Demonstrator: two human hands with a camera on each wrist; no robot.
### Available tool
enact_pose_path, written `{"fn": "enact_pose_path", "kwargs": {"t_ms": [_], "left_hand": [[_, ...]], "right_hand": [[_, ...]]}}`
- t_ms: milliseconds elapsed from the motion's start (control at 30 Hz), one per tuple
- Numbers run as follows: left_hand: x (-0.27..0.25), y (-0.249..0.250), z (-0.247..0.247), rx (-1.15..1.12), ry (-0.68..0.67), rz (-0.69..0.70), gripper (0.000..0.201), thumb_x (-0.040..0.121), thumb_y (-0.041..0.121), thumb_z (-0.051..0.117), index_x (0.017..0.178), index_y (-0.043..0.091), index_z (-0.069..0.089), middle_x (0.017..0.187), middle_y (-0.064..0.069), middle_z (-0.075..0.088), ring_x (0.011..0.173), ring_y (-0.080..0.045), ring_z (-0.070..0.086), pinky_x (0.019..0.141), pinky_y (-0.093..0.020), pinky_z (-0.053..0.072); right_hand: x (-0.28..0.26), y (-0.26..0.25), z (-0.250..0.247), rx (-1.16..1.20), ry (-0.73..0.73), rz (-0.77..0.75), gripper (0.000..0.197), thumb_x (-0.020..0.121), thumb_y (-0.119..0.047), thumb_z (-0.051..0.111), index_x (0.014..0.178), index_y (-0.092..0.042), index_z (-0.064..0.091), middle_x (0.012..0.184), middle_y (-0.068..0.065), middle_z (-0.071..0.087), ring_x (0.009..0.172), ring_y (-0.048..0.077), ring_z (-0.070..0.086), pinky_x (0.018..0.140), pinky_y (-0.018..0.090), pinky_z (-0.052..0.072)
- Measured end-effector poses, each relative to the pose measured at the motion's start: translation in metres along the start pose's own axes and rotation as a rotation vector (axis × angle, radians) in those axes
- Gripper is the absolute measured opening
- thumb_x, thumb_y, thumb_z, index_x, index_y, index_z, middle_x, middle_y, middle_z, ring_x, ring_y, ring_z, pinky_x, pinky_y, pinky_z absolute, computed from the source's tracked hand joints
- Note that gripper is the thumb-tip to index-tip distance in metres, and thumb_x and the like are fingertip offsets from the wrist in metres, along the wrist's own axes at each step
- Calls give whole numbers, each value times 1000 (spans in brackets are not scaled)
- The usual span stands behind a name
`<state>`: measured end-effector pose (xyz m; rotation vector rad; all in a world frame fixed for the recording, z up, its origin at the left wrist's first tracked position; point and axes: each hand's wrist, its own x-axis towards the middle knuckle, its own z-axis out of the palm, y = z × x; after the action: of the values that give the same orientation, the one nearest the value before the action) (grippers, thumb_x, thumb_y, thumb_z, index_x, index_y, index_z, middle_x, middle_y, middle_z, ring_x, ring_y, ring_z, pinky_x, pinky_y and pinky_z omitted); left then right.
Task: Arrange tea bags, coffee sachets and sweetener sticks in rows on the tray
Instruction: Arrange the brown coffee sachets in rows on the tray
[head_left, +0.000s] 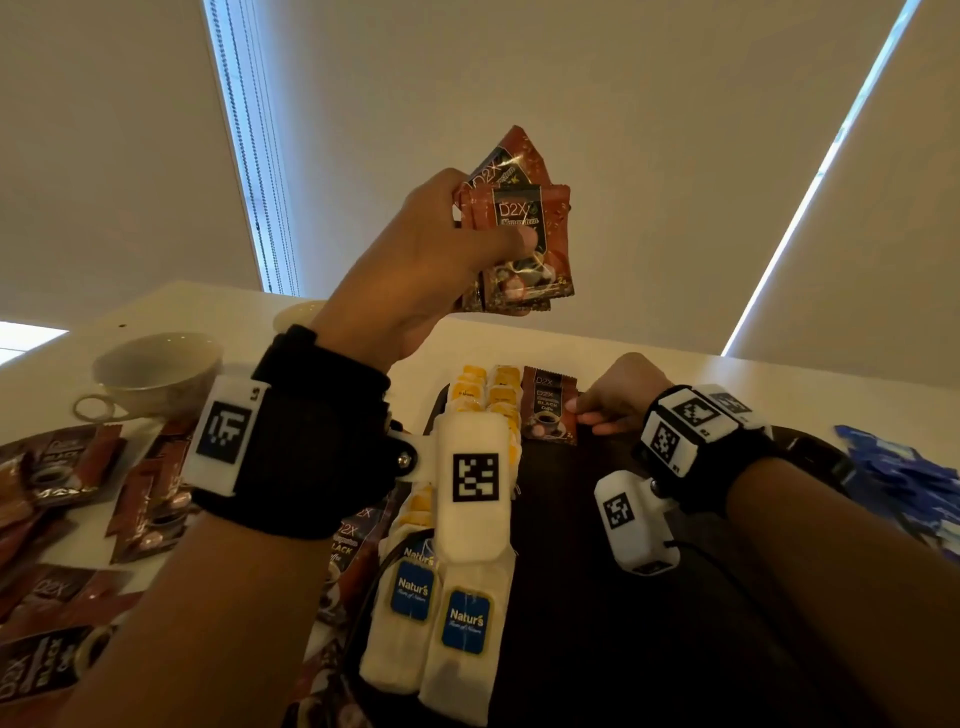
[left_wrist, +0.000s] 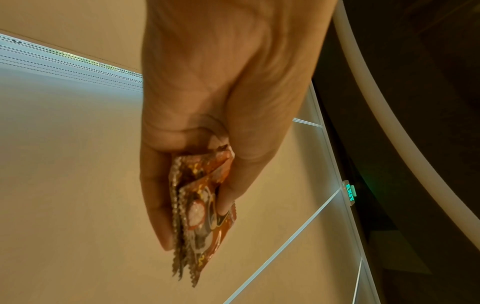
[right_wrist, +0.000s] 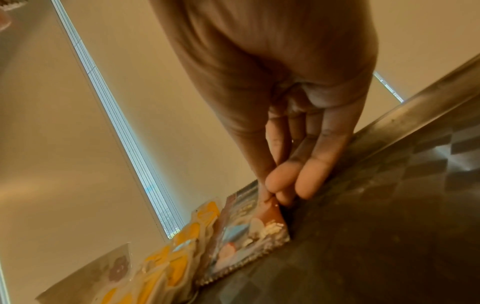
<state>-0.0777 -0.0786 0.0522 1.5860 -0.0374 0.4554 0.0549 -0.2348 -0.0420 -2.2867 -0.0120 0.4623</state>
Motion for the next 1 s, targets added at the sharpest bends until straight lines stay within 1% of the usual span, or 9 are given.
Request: {"fn": "enact_pose_path", "kwargs": {"t_ms": [133, 333, 433, 533, 600, 700, 800, 900, 1000], "left_hand": [[1, -1, 1, -4, 1, -5, 35, 83, 7, 67, 113, 12, 50, 100, -3, 66, 86, -16, 70, 68, -30, 59], [1, -3, 2, 54, 1, -26, 34, 83, 11, 68, 112, 13, 50, 99, -3, 66, 86, -15, 69, 71, -30, 59], [2, -5, 2, 82, -12, -38, 38, 83, 10, 69, 116, 12, 50, 102, -4, 67, 87, -16, 69, 73, -31, 59], [1, -8, 4, 104, -27, -56, 43, 81, 10, 70, 119, 11, 49, 106, -7, 67, 92, -20, 68, 79, -36, 58], [0, -9, 6, 119, -38, -63, 46, 80, 10, 71, 120, 10, 49, 107, -8, 67, 93, -21, 68, 80, -37, 58], [-1, -9, 9, 153, -63, -50, 46, 78, 11, 73, 118, 11, 50, 104, -7, 67, 89, -17, 69, 73, -28, 58], [-3, -9, 13, 217, -79, -33, 45, 75, 14, 75, 112, 13, 52, 98, -3, 67, 82, -11, 68, 62, -18, 56], [-5, -9, 15, 259, -86, -44, 43, 76, 19, 75, 113, 14, 52, 100, -4, 66, 84, -14, 68, 64, -21, 57], [-6, -5, 13, 232, -163, -115, 35, 85, 16, 66, 116, 15, 50, 108, -8, 65, 93, -20, 68, 76, -33, 59]], "right_hand": [[7, -3, -1, -5, -18, -8, 16, 84, -4, 67, 70, -2, 60, 73, 5, 67, 63, 12, 62, 65, 25, 53], [-5, -6, -12, -41, -12, -53, 16, 81, -14, 72, 77, -3, 61, 77, 9, 68, 68, 15, 64, 68, 27, 54], [-32, -14, -26, 131, 116, -248, 21, 86, -25, 65, 85, -4, 64, 84, 11, 69, 68, 15, 65, 66, 27, 55], [-74, -27, -40, 443, 125, -456, 25, 90, -36, 57, 87, -12, 65, 85, 4, 70, 69, 10, 69, 58, 22, 56], [-97, -30, -42, 500, 118, -553, 28, 87, -41, 58, 91, -14, 65, 86, 0, 69, 72, 8, 70, 58, 21, 55], [-113, -27, -32, 478, 90, -632, 29, 80, -35, 67, 98, -13, 63, 91, 1, 67, 76, 7, 69, 58, 21, 55], [-115, -24, -19, 533, 85, -635, 22, 76, -21, 71, 93, -10, 62, 91, 9, 67, 78, 13, 69, 58, 22, 57], [-112, -21, -16, 591, 120, -604, 12, 77, -15, 71, 84, -10, 63, 81, 7, 69, 68, 9, 68, 55, 18, 55], [-109, -17, -19, 575, 168, -570, 8, 77, -16, 72, 78, -13, 64, 71, -2, 68, 62, 3, 67, 55, 18, 56]]}}
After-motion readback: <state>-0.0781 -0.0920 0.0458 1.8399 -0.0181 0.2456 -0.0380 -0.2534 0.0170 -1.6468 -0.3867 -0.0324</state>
